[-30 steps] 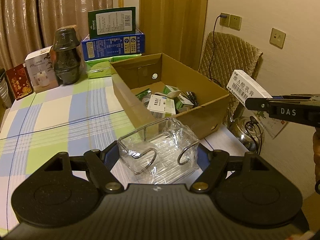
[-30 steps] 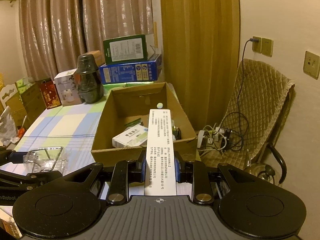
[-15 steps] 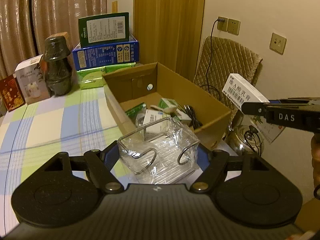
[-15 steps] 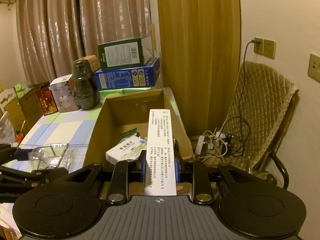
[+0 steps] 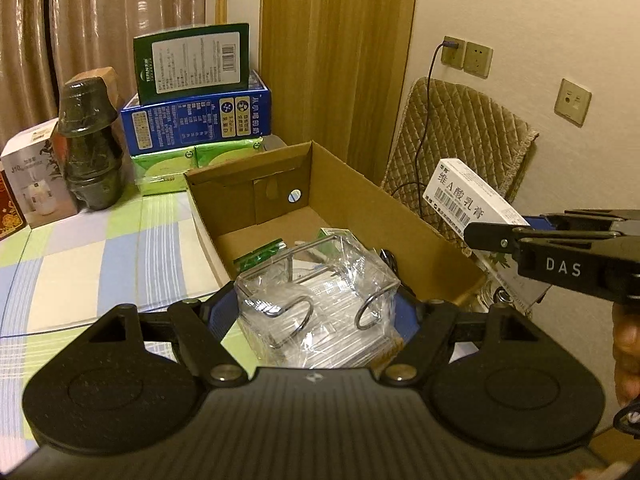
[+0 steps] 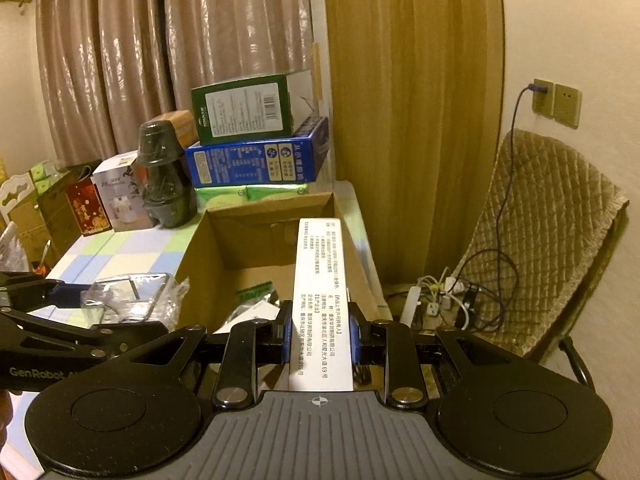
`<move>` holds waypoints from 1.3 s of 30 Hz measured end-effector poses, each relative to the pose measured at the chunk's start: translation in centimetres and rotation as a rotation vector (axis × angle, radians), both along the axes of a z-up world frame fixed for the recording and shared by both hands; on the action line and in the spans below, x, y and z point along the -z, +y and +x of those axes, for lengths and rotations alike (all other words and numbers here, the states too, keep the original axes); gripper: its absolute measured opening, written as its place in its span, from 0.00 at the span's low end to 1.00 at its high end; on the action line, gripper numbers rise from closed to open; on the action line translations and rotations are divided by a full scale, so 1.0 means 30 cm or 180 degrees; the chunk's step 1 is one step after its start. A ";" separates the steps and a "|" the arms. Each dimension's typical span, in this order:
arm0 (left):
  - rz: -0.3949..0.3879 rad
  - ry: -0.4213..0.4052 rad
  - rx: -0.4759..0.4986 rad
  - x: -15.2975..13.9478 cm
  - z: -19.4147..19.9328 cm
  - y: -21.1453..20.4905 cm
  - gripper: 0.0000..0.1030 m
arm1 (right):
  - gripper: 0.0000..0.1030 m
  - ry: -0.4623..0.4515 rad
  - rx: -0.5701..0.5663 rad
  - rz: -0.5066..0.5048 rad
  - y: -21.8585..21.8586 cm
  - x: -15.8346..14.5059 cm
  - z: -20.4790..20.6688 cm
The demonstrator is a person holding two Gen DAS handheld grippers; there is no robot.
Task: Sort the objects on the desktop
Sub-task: 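Lower the held holder and white box over the cardboard box, then open both tools to release the holder and white box into the box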
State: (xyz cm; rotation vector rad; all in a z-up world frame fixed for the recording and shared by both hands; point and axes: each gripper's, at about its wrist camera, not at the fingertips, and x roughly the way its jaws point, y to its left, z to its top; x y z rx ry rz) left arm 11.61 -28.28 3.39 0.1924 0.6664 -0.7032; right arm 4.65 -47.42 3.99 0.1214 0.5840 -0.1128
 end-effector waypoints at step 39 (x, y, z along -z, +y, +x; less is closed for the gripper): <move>0.0040 0.0007 0.0141 0.055 0.300 -0.114 0.72 | 0.22 0.0075 0.0043 0.0030 -0.068 0.051 0.263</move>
